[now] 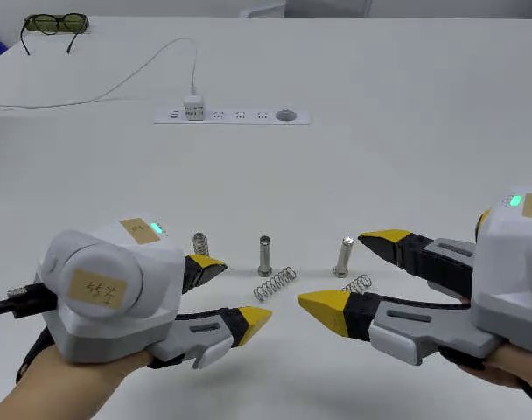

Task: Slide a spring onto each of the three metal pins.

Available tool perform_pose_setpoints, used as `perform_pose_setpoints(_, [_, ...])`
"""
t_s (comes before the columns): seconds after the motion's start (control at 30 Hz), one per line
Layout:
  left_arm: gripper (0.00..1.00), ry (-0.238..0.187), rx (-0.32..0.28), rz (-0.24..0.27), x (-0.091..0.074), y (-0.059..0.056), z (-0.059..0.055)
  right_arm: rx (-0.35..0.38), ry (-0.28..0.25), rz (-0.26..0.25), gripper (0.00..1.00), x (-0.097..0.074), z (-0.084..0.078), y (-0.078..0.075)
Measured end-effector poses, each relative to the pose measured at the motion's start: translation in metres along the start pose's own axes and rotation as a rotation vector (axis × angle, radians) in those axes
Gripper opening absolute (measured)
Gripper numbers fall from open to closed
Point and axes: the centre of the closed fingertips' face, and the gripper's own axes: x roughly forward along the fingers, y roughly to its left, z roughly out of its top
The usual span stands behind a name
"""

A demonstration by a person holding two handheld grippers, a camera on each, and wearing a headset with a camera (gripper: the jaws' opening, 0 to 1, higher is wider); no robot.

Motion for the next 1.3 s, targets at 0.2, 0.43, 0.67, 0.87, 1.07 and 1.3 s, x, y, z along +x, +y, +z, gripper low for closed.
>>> perform_pose_setpoints(0.2, [0.37,0.015,-0.015,-0.004,0.009,-0.002,-0.006,0.007,0.003,-0.004,0.63,-0.002,-0.004,-0.001])
perform_pose_setpoints(0.43, [0.32,0.001,-0.037,-0.007,0.018,0.000,-0.006,0.018,0.021,0.001,0.67,-0.002,-0.013,-0.001])
perform_pose_setpoints(0.67, [0.25,0.017,-0.042,-0.011,0.027,0.002,-0.011,-0.004,0.045,0.000,0.69,0.000,-0.020,-0.001])
perform_pose_setpoints(0.87, [0.23,0.027,-0.037,-0.030,0.034,0.000,-0.014,-0.007,0.063,-0.007,0.70,0.001,-0.024,-0.003])
perform_pose_setpoints(1.07, [0.19,0.028,-0.030,-0.037,0.037,0.002,-0.014,0.062,0.047,-0.008,0.70,0.000,-0.023,-0.007])
perform_pose_setpoints(1.3, [0.17,0.032,-0.015,-0.042,0.038,0.001,-0.014,0.075,0.058,-0.016,0.69,0.001,-0.025,-0.007])
